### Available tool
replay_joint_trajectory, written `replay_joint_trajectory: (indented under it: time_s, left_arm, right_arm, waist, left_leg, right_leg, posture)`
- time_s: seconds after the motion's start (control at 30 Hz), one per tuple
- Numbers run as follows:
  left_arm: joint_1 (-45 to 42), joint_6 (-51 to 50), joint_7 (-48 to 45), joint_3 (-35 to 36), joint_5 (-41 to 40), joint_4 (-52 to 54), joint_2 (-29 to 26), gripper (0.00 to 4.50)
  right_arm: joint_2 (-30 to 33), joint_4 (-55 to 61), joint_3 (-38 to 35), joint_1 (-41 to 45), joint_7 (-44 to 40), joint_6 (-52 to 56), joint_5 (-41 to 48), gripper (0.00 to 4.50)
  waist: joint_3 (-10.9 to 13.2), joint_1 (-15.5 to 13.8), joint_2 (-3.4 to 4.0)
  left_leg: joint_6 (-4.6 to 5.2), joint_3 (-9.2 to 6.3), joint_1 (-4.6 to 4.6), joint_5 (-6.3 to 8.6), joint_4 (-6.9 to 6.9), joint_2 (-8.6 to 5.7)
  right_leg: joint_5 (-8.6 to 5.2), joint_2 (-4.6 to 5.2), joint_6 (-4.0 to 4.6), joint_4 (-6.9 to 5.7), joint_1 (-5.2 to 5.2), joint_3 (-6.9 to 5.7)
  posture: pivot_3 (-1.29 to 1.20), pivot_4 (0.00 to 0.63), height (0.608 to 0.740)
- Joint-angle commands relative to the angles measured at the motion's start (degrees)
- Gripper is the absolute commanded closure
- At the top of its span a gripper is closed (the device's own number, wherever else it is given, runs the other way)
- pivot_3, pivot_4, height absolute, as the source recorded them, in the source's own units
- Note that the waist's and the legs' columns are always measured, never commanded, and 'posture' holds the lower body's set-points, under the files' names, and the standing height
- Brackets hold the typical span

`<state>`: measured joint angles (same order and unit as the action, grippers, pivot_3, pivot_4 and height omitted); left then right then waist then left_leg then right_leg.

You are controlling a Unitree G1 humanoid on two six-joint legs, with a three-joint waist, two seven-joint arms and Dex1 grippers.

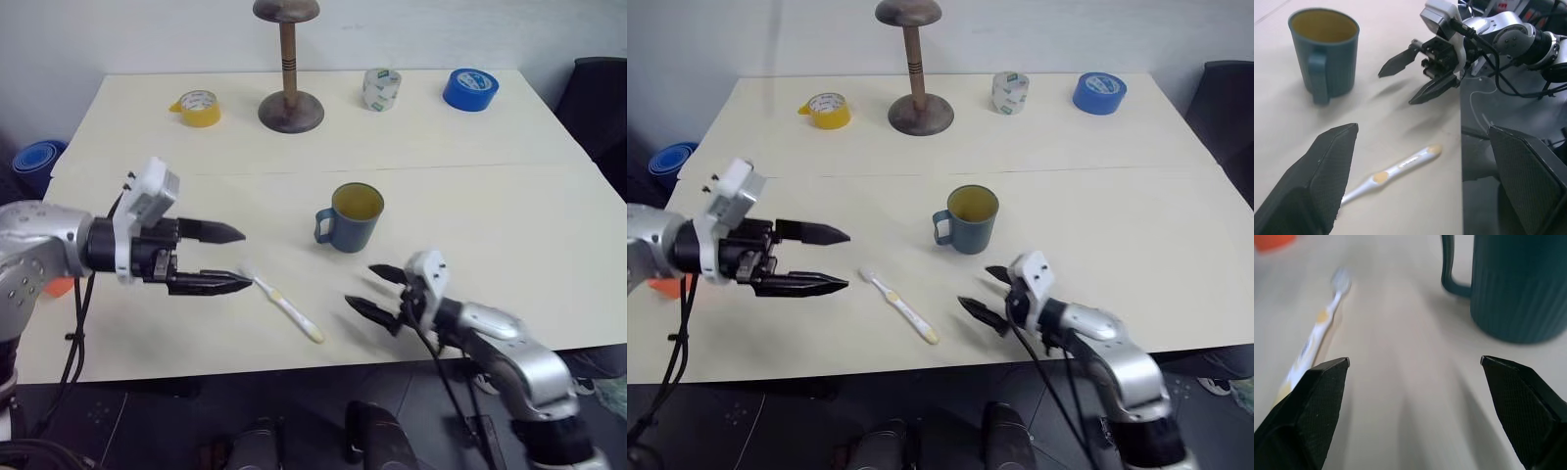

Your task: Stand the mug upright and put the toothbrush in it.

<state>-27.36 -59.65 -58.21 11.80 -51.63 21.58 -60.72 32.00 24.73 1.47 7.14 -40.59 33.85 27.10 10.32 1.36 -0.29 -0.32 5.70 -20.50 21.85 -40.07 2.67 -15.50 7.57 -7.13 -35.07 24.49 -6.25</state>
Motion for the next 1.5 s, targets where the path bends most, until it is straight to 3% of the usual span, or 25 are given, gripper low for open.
replay_joint_trajectory:
  time_s: [0.03,0.1,0.23,0.3,0.43,0.53,0.7,0.83,1.0,1.27,1.37,1.5]
  left_arm:
    - [5.5,-12.1,14.5,8.9,-9.0,8.2,3.3,0.0]
    - [9.0,-13.3,19.8,13.7,-12.2,12.4,5.8,0.0]
    - [14.8,-9.5,15.9,20.7,-14.6,17.2,4.1,0.0]
    - [17.0,-12.2,18.4,18.4,-12.1,16.6,1.1,0.0]
    - [18.4,-11.4,21.1,17.3,-12.6,16.6,1.3,0.0]
    - [18.6,-3.8,15.9,21.5,-10.6,16.0,1.7,0.0]
    - [26.8,4.7,-4.1,27.4,-2.3,12.8,-7.6,0.0]
    - [30.1,9.5,-18.1,31.2,4.1,4.0,-15.6,0.0]
    - [29.4,15.2,-23.4,29.6,9.2,-0.9,-18.4,0.0]
    - [27.2,16.3,-23.1,26.9,10.0,-1.2,-17.3,0.0]
    - [26.1,15.9,-22.8,25.9,9.2,-0.5,-16.9,0.0]
    - [24.8,15.7,-23.0,24.8,9.0,-1.2,-17.0,0.0]
  right_arm:
    - [9.0,10.4,-7.4,-0.4,-4.7,6.9,7.8,0.02]
    - [12.7,12.9,-9.9,0.5,-5.6,10.7,11.7,0.02]
    - [15.9,15.8,-11.2,1.8,-6.0,14.5,16.8,0.02]
    - [16.9,15.9,-10.8,3.0,-6.2,14.8,17.1,0.02]
    - [17.3,14.8,-7.2,6.8,-5.2,15.0,15.3,0.02]
    - [13.7,14.5,-0.2,9.8,-1.5,17.6,14.1,0.02]
    - [1.4,9.9,9.4,14.1,9.4,22.9,10.4,0.02]
    - [-3.0,3.9,17.8,19.7,11.2,20.4,2.5,0.02]
    - [-7.8,2.4,22.8,19.5,12.6,19.8,-1.2,0.02]
    - [-13.5,0.0,26.7,19.6,16.4,20.2,-6.9,0.02]
    - [-12.8,-2.6,29.0,19.7,16.9,18.9,-10.5,0.52]
    - [-14.1,-5.2,30.1,19.2,16.5,16.9,-12.7,1.79]
  waist:
    - [0.0,-0.1,-0.02]
    - [0.0,-0.1,-0.03]
    - [0.0,-0.3,-0.17]
    - [0.0,-0.7,-0.16]
    - [0.0,-1.5,-0.11]
    - [-0.1,-1.5,-0.19]
    - [0.0,-0.8,-0.12]
    - [0.0,-0.4,-0.07]
    - [0.0,-0.6,-0.09]
    - [-0.1,0.4,-0.17]
    - [-0.1,0.5,-0.17]
    - [-0.1,0.5,-0.23]
  left_leg:
    - [0.0,-0.03,0.04,0.0,-0.02,0.0]
    - [0.02,-0.23,0.15,0.01,0.0,0.01]
    - [0.02,-0.28,0.16,0.02,-0.01,0.04]
    - [0.02,-0.24,0.17,0.02,-0.01,0.03]
    - [0.05,-0.07,0.17,0.03,-0.02,-0.05]
    - [0.04,0.04,0.15,0.03,-0.04,-0.04]
    - [-0.08,0.47,0.16,0.05,0.06,0.06]
    - [-0.09,0.73,0.12,0.04,0.06,0.07]
    - [-0.08,0.79,0.08,0.07,0.15,0.07]
    - [-0.09,1.03,-0.05,0.09,0.09,0.11]
    - [-0.1,1.06,-0.03,0.1,0.1,0.12]
    - [-0.1,1.07,0.01,0.1,0.09,0.13]
  right_leg:
    - [0.0,0.0,0.0,-0.01,-0.02,0.04]
    - [0.0,-0.01,0.01,-0.05,-0.02,0.22]
    - [0.0,0.0,0.02,-0.1,-0.01,0.2]
    - [-0.01,0.0,0.04,-0.06,-0.01,0.21]
    - [-0.06,0.0,0.14,0.14,-0.03,0.36]
    - [-0.06,0.0,0.14,0.09,-0.02,0.29]
    - [-0.14,-0.07,0.3,-0.08,0.19,0.16]
    - [-0.2,-0.08,0.41,-0.07,0.35,0.21]
    - [-0.2,-0.07,0.4,-0.08,0.46,0.19]
    - [-0.19,-0.03,0.39,-0.48,0.88,0.23]
    - [-0.19,-0.02,0.39,-0.54,0.91,0.26]
    - [-0.19,-0.03,0.39,-0.57,0.91,0.27]
  posture:
    - [0.0,0.15,0.74]
    - [0.0,0.15,0.74]
    - [0.0,0.15,0.74]
    - [0.0,0.15,0.74]
    - [0.0,0.15,0.74]
    - [0.0,0.15,0.74]
    - [0.0,0.15,0.74]
    - [0.0,0.15,0.74]
    - [0.0,0.15,0.74]
    - [0.0,0.15,0.74]
    - [0.0,0.15,0.74]
    - [0.0,0.15,0.74]
